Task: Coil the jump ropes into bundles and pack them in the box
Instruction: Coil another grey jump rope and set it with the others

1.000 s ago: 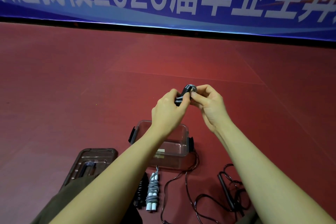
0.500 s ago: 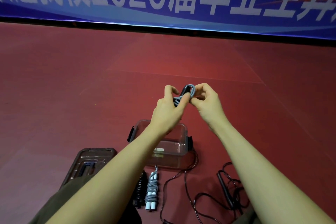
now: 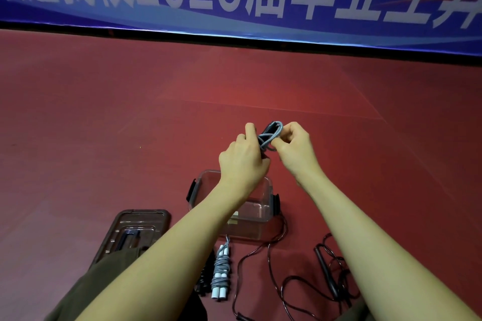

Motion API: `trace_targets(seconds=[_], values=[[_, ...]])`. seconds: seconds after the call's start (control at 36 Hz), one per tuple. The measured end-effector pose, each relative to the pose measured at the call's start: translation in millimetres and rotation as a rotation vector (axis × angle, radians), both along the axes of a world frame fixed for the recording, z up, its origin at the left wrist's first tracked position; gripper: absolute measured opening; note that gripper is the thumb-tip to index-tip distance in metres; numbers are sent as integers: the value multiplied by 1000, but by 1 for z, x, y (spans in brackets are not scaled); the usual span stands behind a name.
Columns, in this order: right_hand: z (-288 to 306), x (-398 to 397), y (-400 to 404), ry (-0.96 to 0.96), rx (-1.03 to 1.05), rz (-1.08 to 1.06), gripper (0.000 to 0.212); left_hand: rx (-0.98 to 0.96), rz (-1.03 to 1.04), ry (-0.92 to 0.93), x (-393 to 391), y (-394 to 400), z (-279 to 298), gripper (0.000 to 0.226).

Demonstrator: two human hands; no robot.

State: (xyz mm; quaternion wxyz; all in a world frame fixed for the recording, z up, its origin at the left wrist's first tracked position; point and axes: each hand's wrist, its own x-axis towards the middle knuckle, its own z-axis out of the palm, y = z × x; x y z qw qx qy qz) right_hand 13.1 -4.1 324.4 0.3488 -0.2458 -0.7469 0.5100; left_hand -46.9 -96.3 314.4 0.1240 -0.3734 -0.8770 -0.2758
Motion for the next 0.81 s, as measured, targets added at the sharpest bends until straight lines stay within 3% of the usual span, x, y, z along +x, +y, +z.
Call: trace_targets(seconds=[0.17,0.31,0.39,0.47,0.53,0.67,0.81], values=[[-4,-7,-8,-114,72,24,32,-24,56,-45,-14,-2,1,30],[1,-1,-18,-204,216,39,19,-14,63,-166,-21,-5,1,34],[6,7,-21,-315,580,20,10,-58,46,-191,-23,-5,-1,31],[2,11,-14,-202,1114,-107,11,-119,15,-198,-24,-4,-2,29],[0,11,-10,-128,1217,-167,11,-166,-19,-205,-25,-3,-2,30],[-3,10,-7,-19,1032,-189,24,-192,-134,-233,-24,-5,0,33],[-3,10,-5,-2,796,-100,20,-266,-144,-148,-24,-10,0,34]])
